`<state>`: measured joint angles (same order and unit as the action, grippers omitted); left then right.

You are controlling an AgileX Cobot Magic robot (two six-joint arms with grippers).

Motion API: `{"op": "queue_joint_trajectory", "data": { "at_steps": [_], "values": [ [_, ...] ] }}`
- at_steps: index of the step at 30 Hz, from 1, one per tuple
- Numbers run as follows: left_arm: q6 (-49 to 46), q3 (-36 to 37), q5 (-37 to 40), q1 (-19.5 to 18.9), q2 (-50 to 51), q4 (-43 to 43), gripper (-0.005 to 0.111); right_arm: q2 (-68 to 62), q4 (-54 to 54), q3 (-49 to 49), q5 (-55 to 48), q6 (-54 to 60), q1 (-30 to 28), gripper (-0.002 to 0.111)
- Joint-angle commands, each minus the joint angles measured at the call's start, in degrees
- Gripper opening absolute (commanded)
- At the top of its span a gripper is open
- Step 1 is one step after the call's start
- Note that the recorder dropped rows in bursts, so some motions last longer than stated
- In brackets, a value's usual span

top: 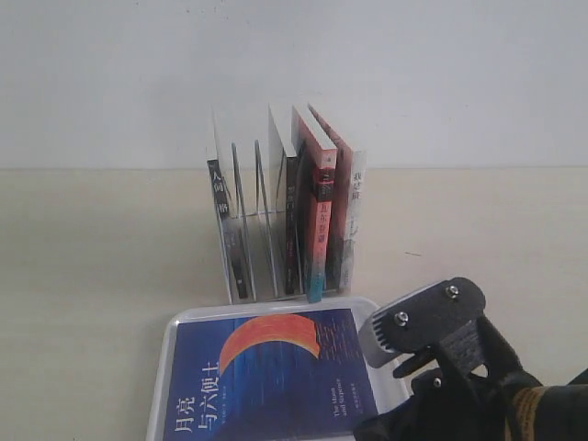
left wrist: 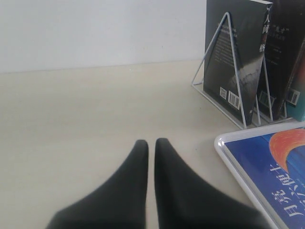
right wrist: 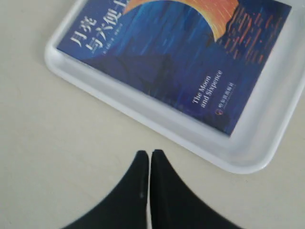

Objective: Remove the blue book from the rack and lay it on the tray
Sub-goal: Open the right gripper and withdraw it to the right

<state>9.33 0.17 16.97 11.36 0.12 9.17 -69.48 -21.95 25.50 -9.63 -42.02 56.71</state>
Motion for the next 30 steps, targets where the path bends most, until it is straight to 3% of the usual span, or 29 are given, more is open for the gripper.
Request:
{"op": "queue_joint_trajectory", "data": {
  "at_steps": [1,14,19,25,30],
  "values": [
    [-0.2,-0.2,-0.2,-0.2,-0.1,-0.2,0.004,0.3,0.5,-0.3,1.7,-1.2,0.0,0.000],
    [-0.2,-0.2,-0.2,-0.2,-0.1,-0.2,0.004,0.5,0.5,-0.2,1.3,-1.1,-0.2,0.000],
    [-0.2,-0.2,-0.2,-0.2,-0.1,-0.2,0.004,9.3,0.5,-1.0,-1.1,-0.9,-0.7,0.000],
    [-0.2,-0.2,-0.2,-0.2,-0.1,-0.2,0.004,27.4,1.3,-10.6,8.2,-6.1,-14.4,0.000],
    [-0.2,-0.2,-0.2,-0.2,-0.1,-0.2,0.004,44.3,1.3,-20.4,10.2,-7.5,-26.1,0.000]
  ]
}}
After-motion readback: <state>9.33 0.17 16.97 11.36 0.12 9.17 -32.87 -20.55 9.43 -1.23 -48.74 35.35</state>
